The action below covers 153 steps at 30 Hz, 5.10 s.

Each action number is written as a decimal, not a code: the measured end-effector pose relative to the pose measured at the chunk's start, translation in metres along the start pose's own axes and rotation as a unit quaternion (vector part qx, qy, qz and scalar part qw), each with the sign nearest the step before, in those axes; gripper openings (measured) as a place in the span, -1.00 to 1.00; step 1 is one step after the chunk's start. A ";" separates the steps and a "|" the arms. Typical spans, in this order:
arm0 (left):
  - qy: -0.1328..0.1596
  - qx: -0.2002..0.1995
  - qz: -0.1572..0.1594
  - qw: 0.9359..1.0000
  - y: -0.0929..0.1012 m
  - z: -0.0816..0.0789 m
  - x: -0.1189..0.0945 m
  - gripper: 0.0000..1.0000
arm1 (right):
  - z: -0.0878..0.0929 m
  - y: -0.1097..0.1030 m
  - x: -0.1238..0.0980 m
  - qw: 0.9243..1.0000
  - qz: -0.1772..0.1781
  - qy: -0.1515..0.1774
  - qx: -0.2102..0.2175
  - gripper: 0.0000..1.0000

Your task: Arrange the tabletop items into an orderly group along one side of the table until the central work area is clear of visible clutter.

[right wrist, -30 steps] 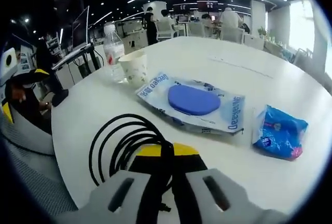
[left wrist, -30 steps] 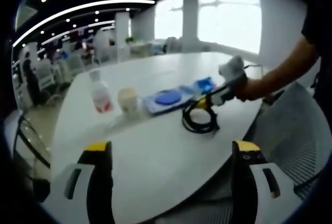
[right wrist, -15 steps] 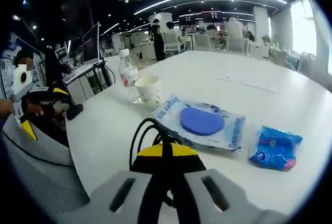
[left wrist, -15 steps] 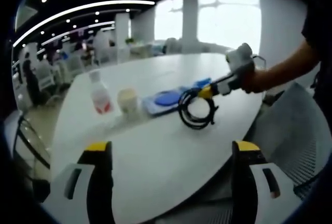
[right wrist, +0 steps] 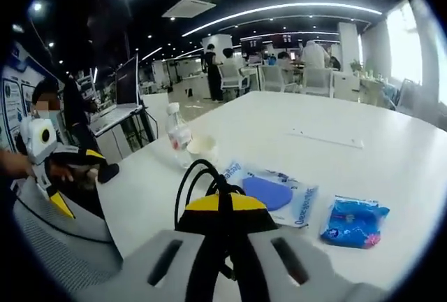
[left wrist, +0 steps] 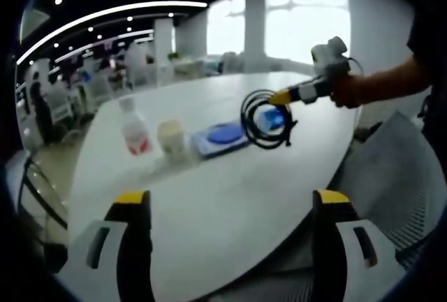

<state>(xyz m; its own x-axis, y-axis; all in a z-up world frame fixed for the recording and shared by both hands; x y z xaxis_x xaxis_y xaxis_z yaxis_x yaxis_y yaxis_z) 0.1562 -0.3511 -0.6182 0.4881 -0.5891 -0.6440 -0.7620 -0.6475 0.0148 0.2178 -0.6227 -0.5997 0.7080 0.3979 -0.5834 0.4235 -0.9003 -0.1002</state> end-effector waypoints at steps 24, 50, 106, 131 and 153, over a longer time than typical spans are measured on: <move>0.007 0.001 -0.004 1.000 0.000 -0.002 0.000 0.91 | 0.009 0.030 -0.025 0.999 0.039 -0.017 0.010 -1.00; 0.008 -0.001 -0.007 1.000 -0.002 -0.002 -0.001 0.99 | 0.064 0.069 -0.017 0.991 0.079 -0.073 0.074 -1.00; -0.003 0.000 -0.005 1.000 -0.001 0.000 0.001 0.93 | 0.123 0.117 0.014 0.970 0.145 -0.141 0.131 -0.95; 0.002 0.001 -0.006 1.000 -0.001 -0.001 0.000 0.94 | 0.084 0.069 -0.030 0.990 0.117 -0.064 0.047 -0.13; 0.004 -0.001 -0.009 1.000 -0.001 -0.002 0.000 0.95 | 0.075 0.036 -0.077 0.994 0.098 -0.042 -0.014 0.50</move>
<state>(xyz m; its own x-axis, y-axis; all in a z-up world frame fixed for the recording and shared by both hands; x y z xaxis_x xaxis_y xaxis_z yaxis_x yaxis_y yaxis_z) 0.1583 -0.3514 -0.6168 0.5052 -0.5818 -0.6374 -0.7522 -0.6589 0.0052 0.1365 -0.6990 -0.6185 0.7290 0.1980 -0.6553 0.2981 -0.9535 0.0435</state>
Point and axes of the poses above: the point that each gripper's makers call its tool centre point, and the gripper's own axes: x roughly forward along the fingers, y roughly to its right, z roughly out of its underside, the point moved 5 cm from there along -x, roughly backward along the fingers, and after that the axes turned 12 degrees about -y, right-handed, at the moved point
